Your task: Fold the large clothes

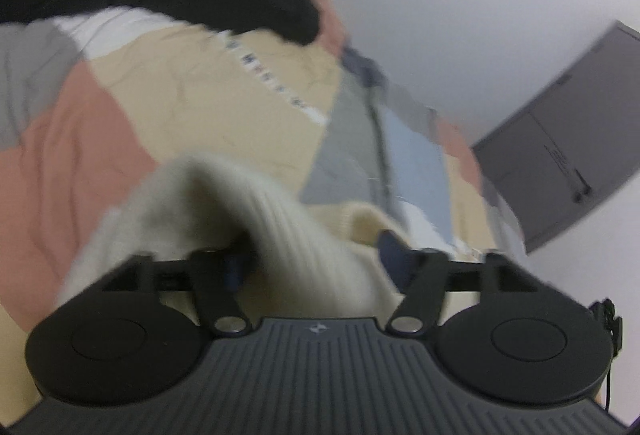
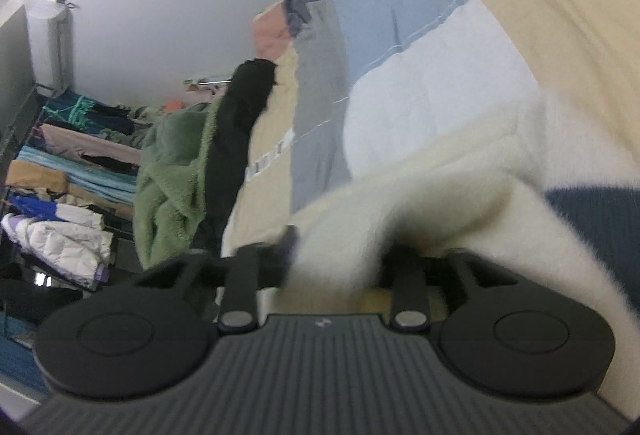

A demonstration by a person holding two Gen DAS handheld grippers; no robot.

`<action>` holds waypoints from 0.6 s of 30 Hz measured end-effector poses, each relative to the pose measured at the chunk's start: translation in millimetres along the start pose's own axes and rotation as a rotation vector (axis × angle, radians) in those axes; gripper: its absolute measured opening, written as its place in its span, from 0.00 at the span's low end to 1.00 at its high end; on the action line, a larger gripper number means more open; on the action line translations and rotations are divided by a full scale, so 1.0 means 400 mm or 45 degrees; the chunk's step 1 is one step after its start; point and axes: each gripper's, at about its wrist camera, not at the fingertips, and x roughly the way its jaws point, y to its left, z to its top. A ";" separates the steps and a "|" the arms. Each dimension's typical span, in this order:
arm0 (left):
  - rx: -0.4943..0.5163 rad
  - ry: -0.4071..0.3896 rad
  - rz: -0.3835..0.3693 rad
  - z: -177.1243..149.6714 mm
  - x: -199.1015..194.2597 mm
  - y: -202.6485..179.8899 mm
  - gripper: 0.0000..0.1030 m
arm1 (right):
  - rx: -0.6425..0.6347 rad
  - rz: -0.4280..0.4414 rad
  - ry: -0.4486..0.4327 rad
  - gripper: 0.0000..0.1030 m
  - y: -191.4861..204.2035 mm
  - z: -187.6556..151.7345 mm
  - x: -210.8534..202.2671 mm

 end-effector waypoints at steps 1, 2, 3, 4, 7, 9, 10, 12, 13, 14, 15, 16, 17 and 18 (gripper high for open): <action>0.036 -0.008 0.000 -0.006 -0.016 -0.018 0.78 | -0.012 0.019 -0.015 0.63 0.007 -0.005 -0.010; 0.073 -0.017 -0.001 -0.012 -0.032 -0.034 0.79 | -0.030 0.040 -0.029 0.72 0.015 -0.010 -0.022; 0.110 -0.029 -0.007 -0.020 -0.051 -0.047 0.79 | -0.052 0.059 -0.038 0.76 0.026 -0.015 -0.035; 0.135 -0.036 -0.010 -0.028 -0.067 -0.057 0.79 | -0.073 0.074 -0.046 0.76 0.036 -0.019 -0.047; 0.189 -0.036 0.028 -0.062 -0.113 -0.073 0.79 | -0.143 0.124 -0.054 0.76 0.060 -0.032 -0.079; 0.202 -0.023 0.061 -0.087 -0.131 -0.070 0.79 | -0.220 0.106 -0.058 0.76 0.078 -0.043 -0.092; 0.209 -0.016 0.090 -0.096 -0.137 -0.069 0.79 | -0.272 0.076 -0.065 0.76 0.089 -0.051 -0.097; 0.244 -0.008 0.188 -0.116 -0.139 -0.065 0.79 | -0.381 -0.020 -0.087 0.76 0.110 -0.066 -0.101; 0.269 -0.009 0.237 -0.124 -0.138 -0.064 0.79 | -0.449 -0.081 -0.099 0.76 0.122 -0.074 -0.099; 0.299 -0.012 0.294 -0.132 -0.132 -0.064 0.79 | -0.514 -0.135 -0.110 0.75 0.130 -0.084 -0.097; 0.317 -0.015 0.330 -0.136 -0.128 -0.062 0.79 | -0.585 -0.196 -0.119 0.75 0.138 -0.094 -0.090; 0.331 -0.020 0.368 -0.137 -0.120 -0.059 0.79 | -0.651 -0.254 -0.124 0.74 0.143 -0.102 -0.080; 0.339 -0.023 0.391 -0.137 -0.112 -0.055 0.79 | -0.704 -0.300 -0.123 0.72 0.145 -0.109 -0.069; 0.335 -0.027 0.407 -0.136 -0.106 -0.049 0.79 | -0.744 -0.339 -0.118 0.71 0.144 -0.115 -0.057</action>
